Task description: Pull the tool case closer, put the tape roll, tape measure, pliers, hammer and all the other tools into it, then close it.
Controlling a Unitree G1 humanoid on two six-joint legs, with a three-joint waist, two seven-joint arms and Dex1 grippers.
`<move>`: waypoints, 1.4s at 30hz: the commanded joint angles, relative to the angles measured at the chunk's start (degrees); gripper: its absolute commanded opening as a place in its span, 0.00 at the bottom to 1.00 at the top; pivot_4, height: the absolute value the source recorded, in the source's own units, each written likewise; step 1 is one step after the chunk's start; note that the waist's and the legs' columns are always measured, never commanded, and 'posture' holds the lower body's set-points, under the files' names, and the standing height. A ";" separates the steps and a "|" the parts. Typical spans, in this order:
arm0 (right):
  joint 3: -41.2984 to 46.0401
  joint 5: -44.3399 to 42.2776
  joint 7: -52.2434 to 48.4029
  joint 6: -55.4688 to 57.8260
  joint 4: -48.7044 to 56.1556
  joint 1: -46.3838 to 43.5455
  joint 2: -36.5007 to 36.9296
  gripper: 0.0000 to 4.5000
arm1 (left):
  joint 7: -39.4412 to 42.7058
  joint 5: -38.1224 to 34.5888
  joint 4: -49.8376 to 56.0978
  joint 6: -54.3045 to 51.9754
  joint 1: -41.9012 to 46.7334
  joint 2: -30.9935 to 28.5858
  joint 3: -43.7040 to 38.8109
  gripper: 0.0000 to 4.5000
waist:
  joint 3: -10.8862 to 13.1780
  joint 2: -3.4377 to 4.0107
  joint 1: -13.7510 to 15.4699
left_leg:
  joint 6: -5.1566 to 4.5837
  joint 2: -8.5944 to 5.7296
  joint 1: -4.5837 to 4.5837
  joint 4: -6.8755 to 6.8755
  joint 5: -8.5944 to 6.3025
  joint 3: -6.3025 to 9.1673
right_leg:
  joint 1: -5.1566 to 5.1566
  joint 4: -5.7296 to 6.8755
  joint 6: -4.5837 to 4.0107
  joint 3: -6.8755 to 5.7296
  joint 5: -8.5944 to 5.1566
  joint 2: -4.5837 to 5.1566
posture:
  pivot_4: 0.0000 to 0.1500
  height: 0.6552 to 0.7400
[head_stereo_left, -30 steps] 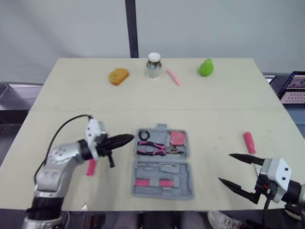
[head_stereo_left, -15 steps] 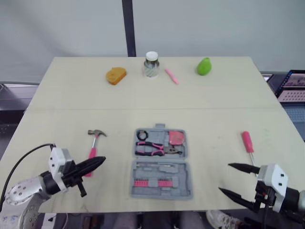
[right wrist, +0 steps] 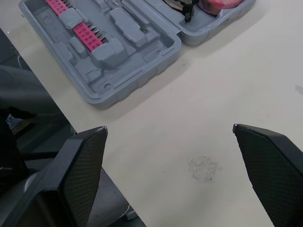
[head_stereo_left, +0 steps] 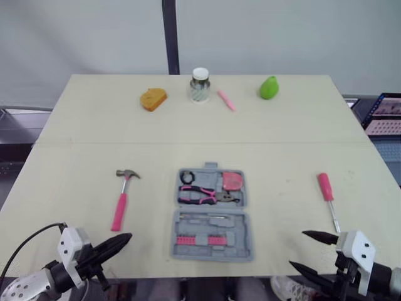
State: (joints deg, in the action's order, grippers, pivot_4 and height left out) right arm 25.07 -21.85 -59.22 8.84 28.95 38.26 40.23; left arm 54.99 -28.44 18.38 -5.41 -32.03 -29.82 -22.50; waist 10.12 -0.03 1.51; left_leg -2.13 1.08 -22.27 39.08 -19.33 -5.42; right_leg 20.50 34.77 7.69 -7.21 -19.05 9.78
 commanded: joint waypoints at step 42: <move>1.90 -6.12 -5.69 -0.90 2.06 -10.75 5.51 1.00 | -39.66 -10.60 19.11 -37.10 15.84 1.13 -3.11 0.00 | 0.06 -0.07 0.00 | -0.25 0.03 0.05 0.01 0.24 0.01 | -0.06 0.22 -0.02 -0.17 -0.01 -0.29 | 1.00 0.47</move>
State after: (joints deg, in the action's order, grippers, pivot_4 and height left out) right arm 25.36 -26.34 -63.15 9.32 31.09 27.60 45.17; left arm 20.14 -37.24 34.55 -38.29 -16.87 -28.76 -23.00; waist 10.18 -0.10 1.51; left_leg -2.40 1.10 -22.21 39.10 -19.08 -5.40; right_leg 20.43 35.00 7.68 -7.40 -19.06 9.47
